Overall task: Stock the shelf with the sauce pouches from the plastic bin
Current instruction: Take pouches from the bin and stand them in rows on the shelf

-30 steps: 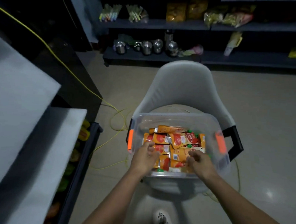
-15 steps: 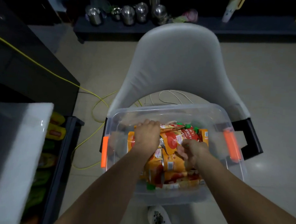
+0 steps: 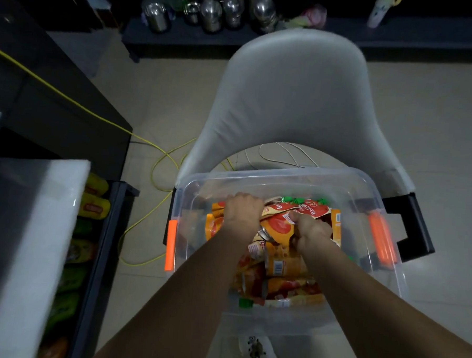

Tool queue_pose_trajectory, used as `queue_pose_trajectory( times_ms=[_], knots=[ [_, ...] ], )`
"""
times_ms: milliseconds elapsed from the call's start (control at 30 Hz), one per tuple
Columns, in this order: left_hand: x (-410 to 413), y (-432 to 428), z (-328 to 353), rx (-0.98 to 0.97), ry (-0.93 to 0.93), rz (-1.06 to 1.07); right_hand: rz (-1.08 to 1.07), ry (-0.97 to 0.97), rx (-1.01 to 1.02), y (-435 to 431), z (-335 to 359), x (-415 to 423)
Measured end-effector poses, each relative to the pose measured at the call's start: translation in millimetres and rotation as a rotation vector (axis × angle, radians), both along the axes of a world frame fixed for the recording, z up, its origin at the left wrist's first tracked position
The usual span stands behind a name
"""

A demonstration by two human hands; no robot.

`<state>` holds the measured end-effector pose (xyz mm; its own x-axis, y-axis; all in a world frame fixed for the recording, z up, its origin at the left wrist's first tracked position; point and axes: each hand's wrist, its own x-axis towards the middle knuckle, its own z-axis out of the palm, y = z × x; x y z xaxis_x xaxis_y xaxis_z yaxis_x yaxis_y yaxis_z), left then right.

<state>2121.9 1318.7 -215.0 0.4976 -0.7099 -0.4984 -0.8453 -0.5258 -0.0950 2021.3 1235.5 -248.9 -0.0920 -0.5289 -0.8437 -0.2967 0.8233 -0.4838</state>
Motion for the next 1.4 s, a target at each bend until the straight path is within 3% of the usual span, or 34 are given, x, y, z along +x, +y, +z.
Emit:
queue_pose_trajectory(
  times_ms=[200, 333, 467, 600, 867, 933, 1167, 1400],
  knots=[
    [10, 33, 31, -0.078, 0.203, 0.279, 0.134, -0.028, 0.026, 13, 25, -21],
    [-9, 68, 52, -0.344, 0.663, 0.784, 0.275, -0.170, -0.076, 24, 56, -47],
    [-50, 107, 88, -0.613, 1.003, 1.085, 0.384, -0.414, -0.089, 44, 104, -74],
    [-97, 151, 134, -0.822, 1.151, 1.226, 0.453, -0.559, -0.065, 79, 150, -94],
    [-180, 265, 213, -1.274, 1.429, 1.459, 0.876, -0.691, -0.171, 187, 256, -129],
    [-196, 293, 229, -1.368, 1.445, 1.483, 0.994, -0.702, -0.185, 219, 279, -133],
    [-227, 404, 269, -1.644, 1.104, 1.552, 1.319, -0.747, -0.174, 327, 332, -130],
    [-236, 514, 316, -1.725, 1.031, 1.547, 1.633, -0.792, -0.170, 427, 365, -105]
  ],
)
